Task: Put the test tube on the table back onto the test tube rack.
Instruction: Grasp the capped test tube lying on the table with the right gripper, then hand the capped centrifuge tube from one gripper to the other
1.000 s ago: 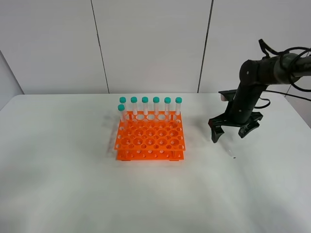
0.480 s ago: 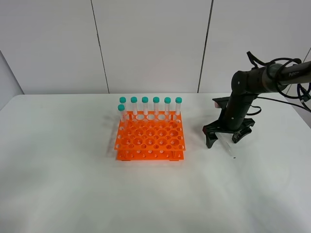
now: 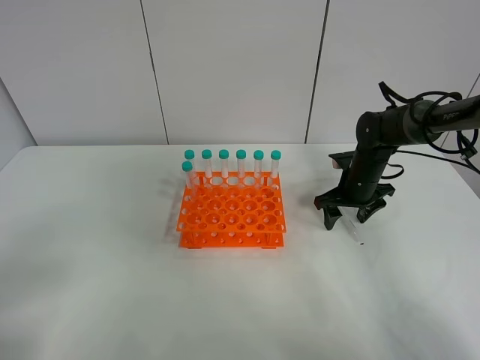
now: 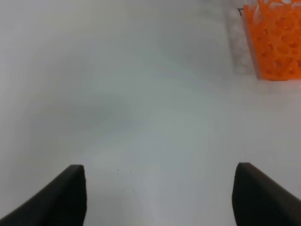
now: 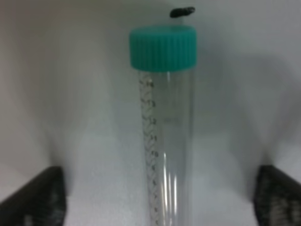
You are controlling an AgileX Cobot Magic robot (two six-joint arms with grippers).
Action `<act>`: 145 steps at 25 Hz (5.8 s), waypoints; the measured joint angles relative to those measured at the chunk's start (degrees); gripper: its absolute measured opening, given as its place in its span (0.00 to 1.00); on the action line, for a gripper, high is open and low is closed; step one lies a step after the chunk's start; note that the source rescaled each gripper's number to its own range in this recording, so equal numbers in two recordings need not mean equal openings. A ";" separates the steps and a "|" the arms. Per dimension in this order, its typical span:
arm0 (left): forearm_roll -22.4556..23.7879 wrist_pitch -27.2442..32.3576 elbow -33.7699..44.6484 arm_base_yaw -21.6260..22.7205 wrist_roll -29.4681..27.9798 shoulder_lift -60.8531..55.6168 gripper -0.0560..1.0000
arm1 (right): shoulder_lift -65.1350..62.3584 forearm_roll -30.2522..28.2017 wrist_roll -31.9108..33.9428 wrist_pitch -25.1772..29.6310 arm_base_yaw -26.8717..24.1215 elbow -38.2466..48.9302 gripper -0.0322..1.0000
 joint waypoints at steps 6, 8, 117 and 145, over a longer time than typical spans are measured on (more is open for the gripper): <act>0.00 0.00 0.00 0.00 0.00 0.00 1.00 | 0.08 0.00 0.00 1.54 0.00 -0.06 0.03; 0.00 0.00 0.00 0.00 0.00 0.00 1.00 | 0.13 0.00 -0.13 1.81 0.00 -0.06 0.06; -98.41 -26.57 -24.32 -25.08 76.10 92.22 1.00 | -29.50 57.89 -64.18 -0.32 11.97 21.92 0.06; -95.27 -27.75 -24.32 -25.08 74.59 92.22 0.51 | -29.50 59.95 -64.18 -0.34 11.97 21.92 0.06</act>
